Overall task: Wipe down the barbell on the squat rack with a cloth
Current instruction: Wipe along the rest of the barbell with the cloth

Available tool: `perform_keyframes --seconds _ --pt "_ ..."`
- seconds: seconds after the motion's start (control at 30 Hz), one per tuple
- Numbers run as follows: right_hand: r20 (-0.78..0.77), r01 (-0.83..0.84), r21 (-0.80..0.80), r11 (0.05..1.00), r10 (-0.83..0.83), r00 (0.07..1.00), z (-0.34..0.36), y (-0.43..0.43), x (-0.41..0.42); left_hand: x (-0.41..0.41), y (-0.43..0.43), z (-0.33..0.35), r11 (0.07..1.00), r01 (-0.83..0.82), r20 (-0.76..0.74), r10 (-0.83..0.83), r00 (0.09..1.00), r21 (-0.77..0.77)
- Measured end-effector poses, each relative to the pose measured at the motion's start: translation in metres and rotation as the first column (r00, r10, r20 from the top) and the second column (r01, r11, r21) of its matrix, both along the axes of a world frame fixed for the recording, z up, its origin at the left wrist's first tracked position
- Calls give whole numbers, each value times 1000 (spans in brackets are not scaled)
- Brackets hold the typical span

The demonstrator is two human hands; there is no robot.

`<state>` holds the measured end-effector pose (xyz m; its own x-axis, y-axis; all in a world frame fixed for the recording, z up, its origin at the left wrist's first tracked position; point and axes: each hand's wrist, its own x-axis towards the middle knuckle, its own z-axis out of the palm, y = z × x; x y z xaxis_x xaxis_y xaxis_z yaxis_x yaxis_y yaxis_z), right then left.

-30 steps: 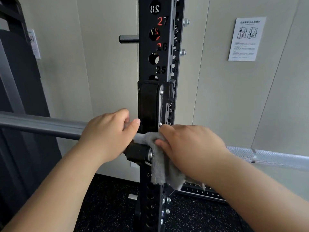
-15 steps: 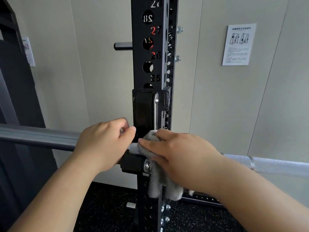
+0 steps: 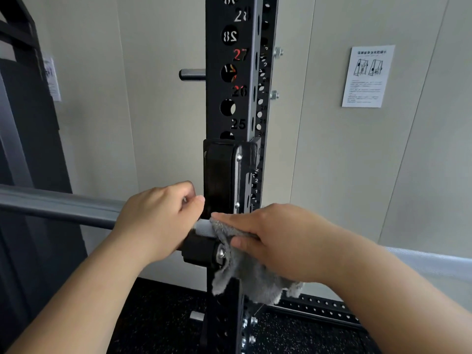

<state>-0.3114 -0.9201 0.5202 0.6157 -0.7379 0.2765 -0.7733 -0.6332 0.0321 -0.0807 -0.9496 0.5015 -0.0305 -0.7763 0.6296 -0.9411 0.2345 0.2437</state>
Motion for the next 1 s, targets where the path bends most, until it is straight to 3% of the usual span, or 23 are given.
perform_keyframes --seconds 0.17,0.27,0.47,0.53,0.67,0.73,0.8,0.9,1.0 --pt "104 83 220 972 -108 989 9 12 -49 -1 2 1 1000 -15 31 14 999 5" --pt "69 149 186 971 -164 984 10 15 -61 -2 2 2 1000 -24 48 23 999 17" --pt "-1 132 -115 985 -133 991 -10 10 -19 -1 3 1 1000 -12 34 11 999 28" --pt "-40 84 -397 914 -108 993 -24 7 -23 0 6 0 1000 0 30 -1 1000 28" --pt "-68 29 -581 813 -83 994 -50 6 -31 0 17 1 996 69 -19 -68 997 49" --pt "-40 59 -528 847 -94 995 -51 3 -31 -3 26 0 993 112 -73 -109 991 36" --pt "-13 89 -430 898 -105 994 -37 8 -28 -13 34 -3 995 102 -33 -102 994 -7" --pt "21 80 -33 996 -79 997 -4 14 -30 -30 37 -11 999 9 58 -7 998 -38" --pt "18 -2 215 977 -2 1000 17 3 -24 -33 34 -11 1000 -26 68 26 997 5"
